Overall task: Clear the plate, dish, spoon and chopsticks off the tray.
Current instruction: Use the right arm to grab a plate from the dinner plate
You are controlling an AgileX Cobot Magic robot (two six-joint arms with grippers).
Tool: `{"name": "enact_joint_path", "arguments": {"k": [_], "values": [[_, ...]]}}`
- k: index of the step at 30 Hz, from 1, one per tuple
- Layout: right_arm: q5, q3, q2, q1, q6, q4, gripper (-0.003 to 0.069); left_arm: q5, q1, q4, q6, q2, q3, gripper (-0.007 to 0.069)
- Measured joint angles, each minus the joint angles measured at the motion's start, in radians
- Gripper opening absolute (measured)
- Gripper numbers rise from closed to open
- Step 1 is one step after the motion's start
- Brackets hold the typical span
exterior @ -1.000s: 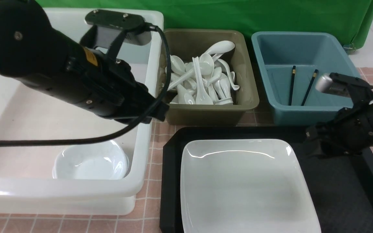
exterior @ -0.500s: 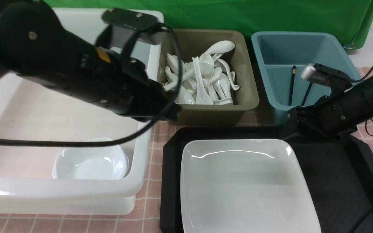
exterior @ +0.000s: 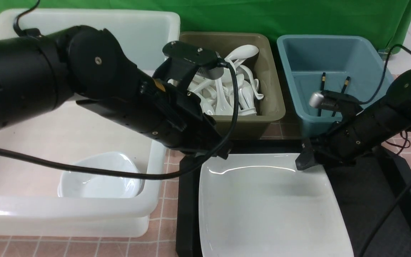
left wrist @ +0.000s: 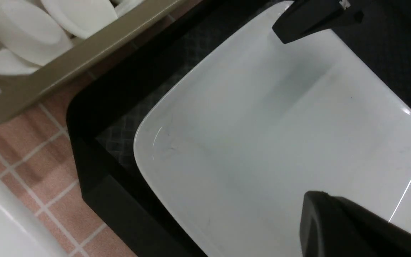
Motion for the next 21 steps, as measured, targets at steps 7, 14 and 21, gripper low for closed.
{"name": "enact_joint_path", "arguments": {"k": [7, 14, 21], "values": [[0.015, -0.002, 0.012, 0.006, -0.024, 0.007, 0.0290, 0.020, 0.000, 0.005, -0.001, 0.000, 0.000, -0.0003], [0.080, 0.001, -0.074, 0.006, -0.017, -0.069, 0.0239, 0.037, 0.001, 0.123, -0.082, -0.026, 0.000, -0.0003], [0.170, 0.002, -0.325, 0.008, 0.004, -0.071, 0.0087, 0.045, 0.078, 0.227, -0.173, -0.134, 0.000, -0.0003]]}}
